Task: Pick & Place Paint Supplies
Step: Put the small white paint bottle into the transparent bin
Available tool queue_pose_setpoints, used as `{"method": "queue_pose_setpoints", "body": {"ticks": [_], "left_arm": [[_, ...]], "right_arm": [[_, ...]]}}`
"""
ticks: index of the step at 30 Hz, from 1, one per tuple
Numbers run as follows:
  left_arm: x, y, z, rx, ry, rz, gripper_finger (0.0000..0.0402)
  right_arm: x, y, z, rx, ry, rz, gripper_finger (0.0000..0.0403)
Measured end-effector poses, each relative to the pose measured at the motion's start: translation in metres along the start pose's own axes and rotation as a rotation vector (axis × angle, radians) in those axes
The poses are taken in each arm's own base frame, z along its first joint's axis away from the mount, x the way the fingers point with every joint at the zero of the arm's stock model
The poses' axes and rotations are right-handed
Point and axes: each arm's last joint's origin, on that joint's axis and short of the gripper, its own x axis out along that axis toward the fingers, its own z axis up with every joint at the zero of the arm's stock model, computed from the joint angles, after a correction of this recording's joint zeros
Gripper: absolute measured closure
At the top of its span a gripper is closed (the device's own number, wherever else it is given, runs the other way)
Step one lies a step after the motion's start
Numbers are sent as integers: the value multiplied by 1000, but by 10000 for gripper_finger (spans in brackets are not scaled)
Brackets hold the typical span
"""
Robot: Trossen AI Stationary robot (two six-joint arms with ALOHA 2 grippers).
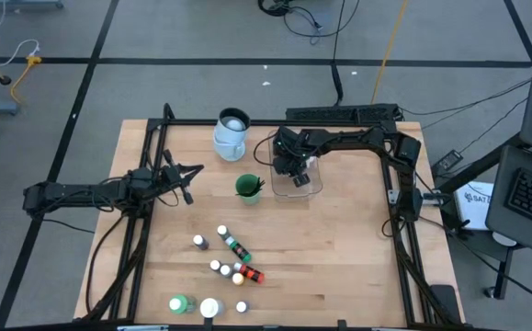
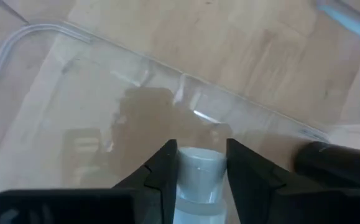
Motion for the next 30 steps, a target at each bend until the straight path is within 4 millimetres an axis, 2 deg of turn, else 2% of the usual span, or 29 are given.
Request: {"method": "queue_pose_setpoints", "body": {"ticks": [3,6,10,16,19,24,30], "left_arm": [[0,0,0,0,1,0,380],[0,0,0,0,1,0,380],[0,0,-1,1,6,-1,380],[0,0,-1,1,6,-1,380],[0,0,-1,1,7,-1,380],[0,0,-1,2,7,-1,380],[0,0,-1,1,10,-2,380]], "right_arm": [[0,3,4,-17,39,-36,299],[-9,8,12,-33,52,-76,299],[-29,9,22,-40,-3,-112,299],[-63,3,22,19,-66,-194,299],[-75,3,23,47,-191,-246,299],[-91,12,12,144,-525,-275,299],[-89,38,-32,313,-782,-329,299]]}}
